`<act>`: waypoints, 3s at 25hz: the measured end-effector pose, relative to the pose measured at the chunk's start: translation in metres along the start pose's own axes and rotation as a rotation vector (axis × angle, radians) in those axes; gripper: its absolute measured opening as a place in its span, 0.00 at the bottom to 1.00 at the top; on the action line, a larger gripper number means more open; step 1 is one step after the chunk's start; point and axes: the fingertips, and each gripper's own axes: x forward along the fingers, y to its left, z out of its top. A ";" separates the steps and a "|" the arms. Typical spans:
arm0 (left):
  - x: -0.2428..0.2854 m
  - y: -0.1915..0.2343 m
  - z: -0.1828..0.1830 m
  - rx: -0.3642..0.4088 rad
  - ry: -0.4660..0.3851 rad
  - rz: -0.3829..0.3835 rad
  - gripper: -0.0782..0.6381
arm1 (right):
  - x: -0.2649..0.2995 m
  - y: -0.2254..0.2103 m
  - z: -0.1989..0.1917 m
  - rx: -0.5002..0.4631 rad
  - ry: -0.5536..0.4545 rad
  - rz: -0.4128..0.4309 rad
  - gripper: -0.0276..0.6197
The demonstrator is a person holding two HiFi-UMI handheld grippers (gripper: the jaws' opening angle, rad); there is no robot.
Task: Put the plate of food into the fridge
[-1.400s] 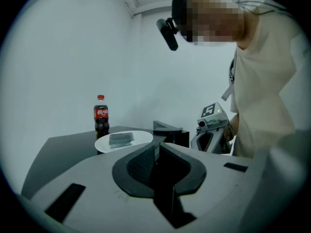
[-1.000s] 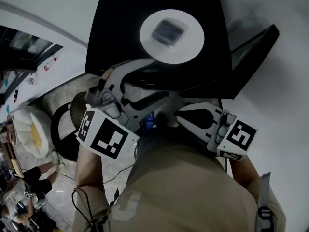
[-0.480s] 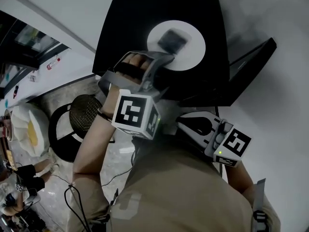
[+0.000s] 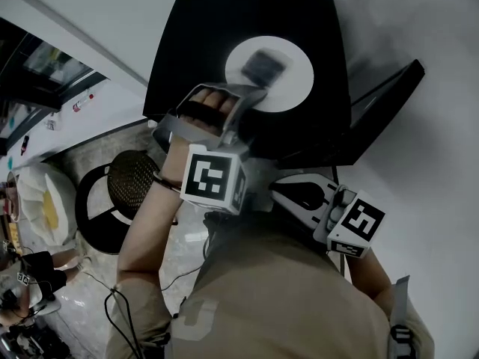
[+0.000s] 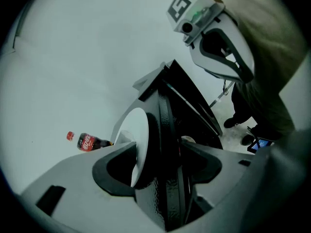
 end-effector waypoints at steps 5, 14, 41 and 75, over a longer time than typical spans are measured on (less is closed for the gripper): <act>-0.005 -0.001 0.000 -0.025 -0.008 -0.025 0.48 | -0.001 -0.001 0.000 0.014 -0.007 -0.001 0.07; -0.013 0.000 -0.001 -0.058 -0.032 -0.012 0.42 | -0.001 -0.001 0.001 0.016 -0.012 -0.013 0.07; -0.044 -0.007 0.000 -0.180 -0.125 0.077 0.23 | -0.017 -0.062 0.038 0.422 -0.282 -0.193 0.10; -0.077 -0.037 0.005 -0.118 -0.253 0.053 0.23 | 0.012 -0.074 0.048 0.835 -0.438 -0.133 0.18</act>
